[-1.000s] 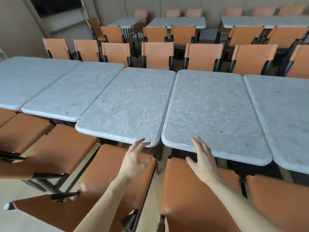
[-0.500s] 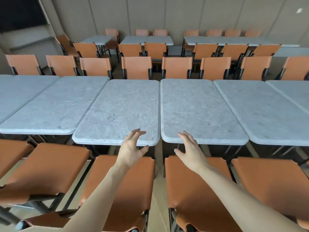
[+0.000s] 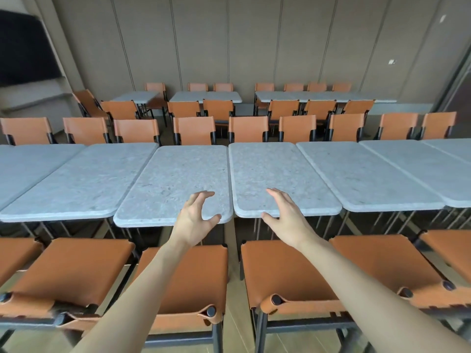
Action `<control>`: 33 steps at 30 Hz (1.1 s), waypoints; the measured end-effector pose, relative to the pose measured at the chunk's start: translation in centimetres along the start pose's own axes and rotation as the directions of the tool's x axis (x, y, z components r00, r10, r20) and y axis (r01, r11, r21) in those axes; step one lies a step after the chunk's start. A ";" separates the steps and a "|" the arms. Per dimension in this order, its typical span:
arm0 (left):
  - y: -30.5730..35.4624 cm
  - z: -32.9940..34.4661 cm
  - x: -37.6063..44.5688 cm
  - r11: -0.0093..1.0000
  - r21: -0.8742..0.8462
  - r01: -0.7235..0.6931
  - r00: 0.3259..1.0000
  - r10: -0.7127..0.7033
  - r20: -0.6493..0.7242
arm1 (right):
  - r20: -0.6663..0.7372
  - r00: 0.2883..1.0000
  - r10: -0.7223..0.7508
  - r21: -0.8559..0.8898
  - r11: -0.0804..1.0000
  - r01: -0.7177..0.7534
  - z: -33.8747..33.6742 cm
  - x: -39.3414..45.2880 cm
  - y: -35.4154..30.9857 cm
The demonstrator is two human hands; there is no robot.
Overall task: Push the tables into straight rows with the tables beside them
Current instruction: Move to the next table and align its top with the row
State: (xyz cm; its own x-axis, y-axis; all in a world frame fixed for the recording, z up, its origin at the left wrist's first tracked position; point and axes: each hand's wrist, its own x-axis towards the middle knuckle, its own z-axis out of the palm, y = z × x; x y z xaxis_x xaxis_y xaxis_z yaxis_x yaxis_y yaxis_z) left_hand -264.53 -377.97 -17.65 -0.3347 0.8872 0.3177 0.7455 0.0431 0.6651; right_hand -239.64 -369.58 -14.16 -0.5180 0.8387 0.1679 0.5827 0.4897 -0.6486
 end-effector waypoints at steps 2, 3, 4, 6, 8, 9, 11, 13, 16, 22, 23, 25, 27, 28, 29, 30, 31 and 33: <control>0.2 -1.0 -2.2 1.000 0.010 -0.012 1.000 0.012 0.003 | -0.006 1.000 0.001 0.016 1.000 -0.001 0.3 -2.6 -0.9; 0.2 -1.5 -3.3 1.000 0.021 -0.011 1.000 0.011 0.009 | -0.012 1.000 0.003 0.019 1.000 -0.002 0.7 -4.0 -1.3; 0.3 -2.0 -4.5 1.000 0.029 -0.007 1.000 0.007 0.018 | -0.019 1.000 0.007 0.019 1.000 -0.007 1.2 -5.4 -1.7; 0.4 -2.9 -6.7 0.999 0.031 0.007 0.999 -0.008 0.047 | -0.015 0.999 0.029 0.018 0.999 -0.029 2.2 -8.4 -2.5; 0.7 -4.0 -8.8 0.999 0.043 0.007 0.998 -0.010 0.060 | 0.012 0.999 0.044 0.008 0.999 -0.045 3.3 -11.1 -3.5; 0.8 -4.6 -9.7 0.999 0.049 0.008 0.998 -0.011 0.056 | 0.024 0.998 0.051 0.005 0.999 -0.051 3.7 -12.1 -4.1; 0.8 -5.9 -11.4 0.999 0.039 0.022 0.999 -0.023 0.037 | 0.022 0.997 0.069 0.021 0.997 -0.069 4.4 -13.3 -5.3; 0.1 -7.1 -13.1 0.998 0.043 0.034 0.999 -0.035 0.027 | 0.014 0.996 0.090 0.046 0.995 -0.091 5.4 -14.1 -6.6; -1.8 -9.0 -15.2 0.995 0.085 0.059 0.997 -0.063 0.048 | 0.042 0.994 0.097 0.048 0.994 -0.099 7.6 -15.2 -8.5; -6.7 -13.9 -17.4 0.989 0.127 0.080 0.994 -0.089 0.066 | 0.069 0.989 0.127 0.043 0.991 -0.130 12.2 -15.1 -12.6; -7.4 -14.9 -17.6 0.987 0.144 0.073 0.993 -0.085 0.079 | 0.067 0.988 0.139 0.051 0.988 -0.143 13.1 -14.9 -13.4; -9.3 -17.0 -18.0 0.983 0.175 0.060 0.992 -0.079 0.101 | 0.061 0.983 0.171 0.061 0.983 -0.175 15.3 -14.6 -15.0; -11.1 -19.4 -18.4 0.980 0.189 0.067 0.987 -0.092 0.128 | 0.062 0.975 0.213 0.064 0.974 -0.216 18.0 -14.5 -16.6; -12.1 -20.6 -18.6 0.979 0.195 0.067 0.985 -0.096 0.143 | 0.072 0.970 0.233 0.067 0.969 -0.238 19.5 -14.6 -17.4; -13.3 -21.8 -18.8 0.977 0.207 0.059 0.984 -0.092 0.154 | 0.092 0.964 0.250 0.071 0.964 -0.257 21.0 -14.8 -18.1; -14.4 -22.8 -18.9 0.973 0.225 0.048 0.983 -0.085 0.160 | 0.113 0.958 0.262 0.077 0.959 -0.272 22.5 -15.0 -18.8; -15.5 -23.9 -18.9 0.969 0.242 0.039 0.984 -0.079 0.158 | 0.127 0.952 0.277 0.086 0.953 -0.289 23.9 -15.1 -19.4; -17.8 -25.6 -18.8 0.964 0.266 0.026 0.987 -0.067 0.149 | 0.111 0.946 0.304 0.106 0.943 -0.316 26.0 -15.0 -20.4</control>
State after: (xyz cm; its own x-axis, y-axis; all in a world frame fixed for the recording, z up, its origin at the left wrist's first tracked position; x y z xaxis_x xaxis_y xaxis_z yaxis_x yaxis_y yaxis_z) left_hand -286.26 -407.18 -18.21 -0.2945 0.9408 0.1678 0.8630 0.1864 0.4695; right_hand -260.00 -398.37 -22.73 -0.3824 0.9160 -0.1214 0.6468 0.1715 -0.7431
